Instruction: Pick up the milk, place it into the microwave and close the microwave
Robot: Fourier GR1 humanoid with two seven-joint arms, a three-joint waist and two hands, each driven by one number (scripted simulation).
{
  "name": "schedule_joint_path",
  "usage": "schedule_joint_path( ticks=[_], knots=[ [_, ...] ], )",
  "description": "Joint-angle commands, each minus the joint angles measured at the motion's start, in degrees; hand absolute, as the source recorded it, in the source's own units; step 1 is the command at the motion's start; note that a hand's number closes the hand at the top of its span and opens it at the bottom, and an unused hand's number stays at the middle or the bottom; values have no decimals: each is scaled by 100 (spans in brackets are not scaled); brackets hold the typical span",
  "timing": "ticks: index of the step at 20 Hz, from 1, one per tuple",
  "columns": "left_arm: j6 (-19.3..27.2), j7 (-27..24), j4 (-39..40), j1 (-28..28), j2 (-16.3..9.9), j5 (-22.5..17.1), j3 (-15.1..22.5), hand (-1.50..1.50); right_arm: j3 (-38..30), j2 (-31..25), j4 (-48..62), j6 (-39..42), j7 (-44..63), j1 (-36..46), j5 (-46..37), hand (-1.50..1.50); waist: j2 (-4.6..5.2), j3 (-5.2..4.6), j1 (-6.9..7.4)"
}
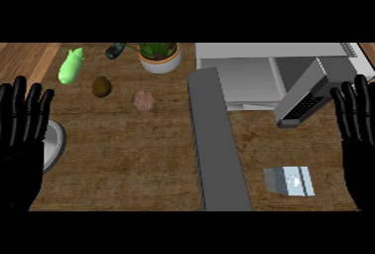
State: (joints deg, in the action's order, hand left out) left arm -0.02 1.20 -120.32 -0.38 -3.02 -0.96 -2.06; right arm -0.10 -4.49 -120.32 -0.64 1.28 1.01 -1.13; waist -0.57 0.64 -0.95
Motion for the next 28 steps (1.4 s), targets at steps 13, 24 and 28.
schedule_joint_path(
  ticks=[13, 24, 28],
  knots=[
    [1078, -750, 408, 1202, 300, -644, 1191, -150, 1026, 441, -1980, 330, -870, -3617, -430, -150, 38, -64, 39],
    [164, -1909, 252, 2857, 217, -903, 1357, -150, 898, 447, -657, 265, -2505, -4425, -344, -150, 41, -63, 85],
    [546, -2006, 231, 2865, 301, -697, 1878, -150, 689, 409, -316, 445, -2735, -4527, -47, -150, 44, -62, 75]
  ],
)
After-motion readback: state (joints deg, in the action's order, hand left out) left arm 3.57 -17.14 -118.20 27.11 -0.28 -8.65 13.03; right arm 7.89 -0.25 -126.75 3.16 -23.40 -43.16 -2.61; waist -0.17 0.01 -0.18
